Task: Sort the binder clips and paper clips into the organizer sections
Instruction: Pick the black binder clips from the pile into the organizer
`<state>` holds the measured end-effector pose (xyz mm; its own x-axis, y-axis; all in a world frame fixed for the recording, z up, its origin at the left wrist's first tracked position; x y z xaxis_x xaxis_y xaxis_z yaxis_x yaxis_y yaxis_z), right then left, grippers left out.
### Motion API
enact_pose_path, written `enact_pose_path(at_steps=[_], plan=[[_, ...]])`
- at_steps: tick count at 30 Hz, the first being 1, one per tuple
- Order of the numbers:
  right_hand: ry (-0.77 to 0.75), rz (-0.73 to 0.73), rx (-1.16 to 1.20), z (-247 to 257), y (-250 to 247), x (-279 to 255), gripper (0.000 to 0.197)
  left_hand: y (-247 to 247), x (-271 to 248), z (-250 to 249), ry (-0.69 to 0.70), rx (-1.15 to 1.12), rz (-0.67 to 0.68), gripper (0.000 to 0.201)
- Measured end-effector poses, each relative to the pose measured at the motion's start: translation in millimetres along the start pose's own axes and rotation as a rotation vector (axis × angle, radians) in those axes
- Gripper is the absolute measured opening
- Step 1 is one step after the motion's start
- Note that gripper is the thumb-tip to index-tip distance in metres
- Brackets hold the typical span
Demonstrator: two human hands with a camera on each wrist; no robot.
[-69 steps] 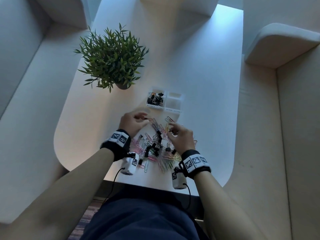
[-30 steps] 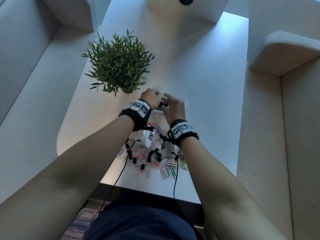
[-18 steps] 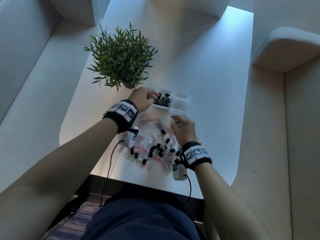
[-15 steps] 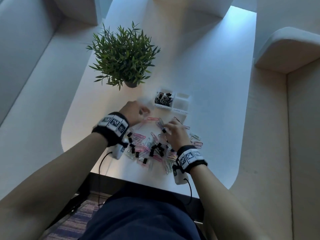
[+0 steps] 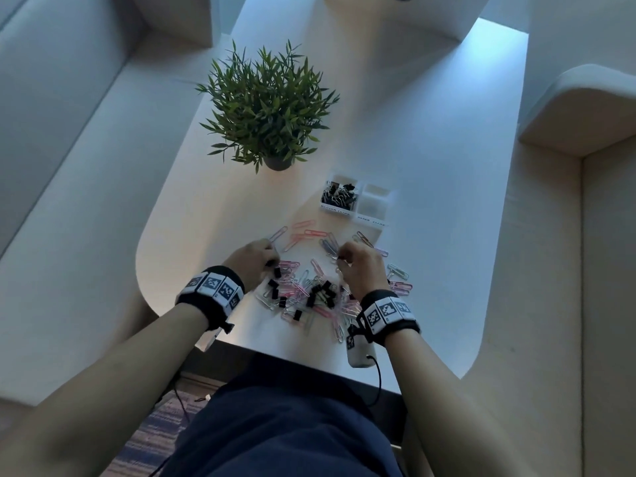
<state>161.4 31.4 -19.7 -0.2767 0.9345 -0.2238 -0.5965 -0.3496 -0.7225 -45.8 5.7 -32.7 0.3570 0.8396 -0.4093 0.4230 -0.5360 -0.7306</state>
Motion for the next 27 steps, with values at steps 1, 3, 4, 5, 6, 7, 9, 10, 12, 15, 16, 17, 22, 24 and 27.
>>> enact_pose_path(at_steps=[1, 3, 4, 5, 6, 7, 9, 10, 12, 15, 16, 17, 22, 24, 27], plan=[[0.026, 0.019, 0.032, 0, 0, -3, 0.018, -2, 0, 1, 0.005, -0.006, -0.020, 0.017], [0.044, 0.089, 0.064, 0, 4, -11, 0.029, -5, 0, 3, 0.001, -0.014, -0.056, 0.016], [0.028, 0.130, 0.047, 2, 7, -16, 0.027, -7, 0, 4, -0.007, -0.017, -0.084, 0.015], [0.003, 0.169, 0.010, 4, 12, -22, 0.021, -11, -1, 5, -0.016, -0.031, -0.120, 0.016], [-0.019, 0.203, -0.030, 5, 17, -28, 0.016, -16, -2, 6, -0.019, -0.066, -0.164, 0.017], [-0.037, 0.221, -0.064, 6, 22, -33, 0.013, -20, -4, 6, -0.023, -0.118, -0.208, 0.019], [-0.064, 0.197, -0.123, 9, 28, -39, 0.008, -29, -9, 10, -0.061, -0.235, -0.285, 0.025], [-0.078, 0.175, -0.153, 12, 30, -40, 0.006, -31, -12, 14, -0.097, -0.294, -0.312, 0.024], [-0.104, 0.149, -0.227, 17, 35, -39, 0.008, -32, -15, 22, -0.172, -0.403, -0.356, 0.016], [-0.111, 0.141, -0.317, 18, 40, -37, 0.016, -27, -17, 34, -0.250, -0.504, -0.369, 0.011], [-0.102, 0.143, -0.339, 17, 41, -37, 0.020, -23, -16, 39, -0.268, -0.550, -0.357, 0.010], [-0.097, 0.144, -0.359, 16, 41, -37, 0.022, -19, -16, 42, -0.273, -0.609, -0.335, 0.007], [-0.143, 0.114, -0.378, 20, 35, -35, 0.022, 2, -12, 34, -0.265, -0.911, -0.205, 0.029], [-0.142, 0.093, -0.375, 17, 32, -33, 0.021, 6, -11, 28, -0.287, -0.855, -0.179, 0.030], [-0.150, 0.081, -0.356, 14, 29, -30, 0.019, 8, -13, 17, -0.258, -0.579, -0.140, 0.022]])
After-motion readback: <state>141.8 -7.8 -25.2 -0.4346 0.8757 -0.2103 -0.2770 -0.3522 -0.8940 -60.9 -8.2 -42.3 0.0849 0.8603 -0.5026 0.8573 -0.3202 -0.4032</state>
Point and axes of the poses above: each hand's wrist, its own x-axis towards the middle knuckle, its own y-axis out of the palm, z = x × y, the point moved 7 cm from there along x, towards the middle knuckle, and after that the axes turned 8 degrees about z, right-handed, at the moved point
